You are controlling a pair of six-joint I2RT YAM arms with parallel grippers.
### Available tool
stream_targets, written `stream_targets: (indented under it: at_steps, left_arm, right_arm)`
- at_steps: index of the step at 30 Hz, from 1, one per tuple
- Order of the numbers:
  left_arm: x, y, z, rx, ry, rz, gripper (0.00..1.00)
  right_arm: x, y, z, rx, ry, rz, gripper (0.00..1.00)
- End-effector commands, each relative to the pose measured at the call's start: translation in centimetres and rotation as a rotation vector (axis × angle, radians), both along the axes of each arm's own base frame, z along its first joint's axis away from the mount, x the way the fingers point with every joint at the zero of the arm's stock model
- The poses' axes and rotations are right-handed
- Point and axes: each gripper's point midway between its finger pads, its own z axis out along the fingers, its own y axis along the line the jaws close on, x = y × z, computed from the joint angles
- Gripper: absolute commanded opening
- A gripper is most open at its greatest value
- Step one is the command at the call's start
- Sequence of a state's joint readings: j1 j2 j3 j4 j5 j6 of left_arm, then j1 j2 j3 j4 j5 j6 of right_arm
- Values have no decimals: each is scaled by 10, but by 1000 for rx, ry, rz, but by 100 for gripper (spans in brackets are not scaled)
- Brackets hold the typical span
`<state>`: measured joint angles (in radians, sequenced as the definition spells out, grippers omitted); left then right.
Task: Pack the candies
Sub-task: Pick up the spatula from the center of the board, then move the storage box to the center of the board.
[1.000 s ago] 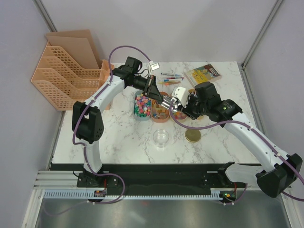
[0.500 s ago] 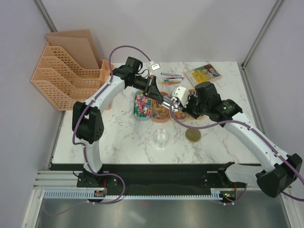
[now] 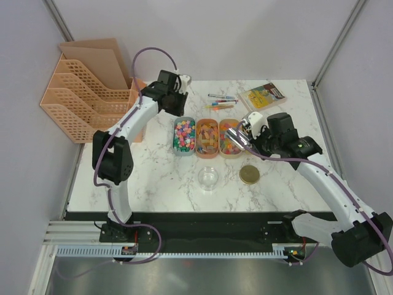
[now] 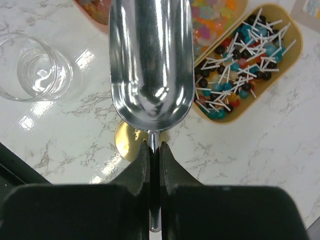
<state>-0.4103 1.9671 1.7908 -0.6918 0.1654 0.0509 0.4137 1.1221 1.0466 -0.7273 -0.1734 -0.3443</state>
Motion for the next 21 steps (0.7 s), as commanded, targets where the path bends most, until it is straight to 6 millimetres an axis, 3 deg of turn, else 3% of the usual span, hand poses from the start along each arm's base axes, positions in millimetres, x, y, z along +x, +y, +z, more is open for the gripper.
stream_targets:
  at_steps: [1,5,7,8,14,21]
  left_arm:
    - [39,69,20,187,-188,176,35]
    - [29,92,-5,292,-179,188,32]
    - [23,97,-18,313,-159,182,20]
    - [13,98,-31,316,-126,166,4]
    - [-6,94,-66,299,-52,131,2]
    - [-17,88,-79,278,-15,106,2]
  right_arm:
    - [2,-14,0,59,24,-144,0]
    - [-1,-27,-11,75,74,-238,0]
    - [-1,-36,-17,79,112,-304,0]
    - [0,-42,-22,86,141,-340,0]
    - [8,-61,-28,108,235,-498,0]
    - [14,-70,-22,77,275,-539,0]
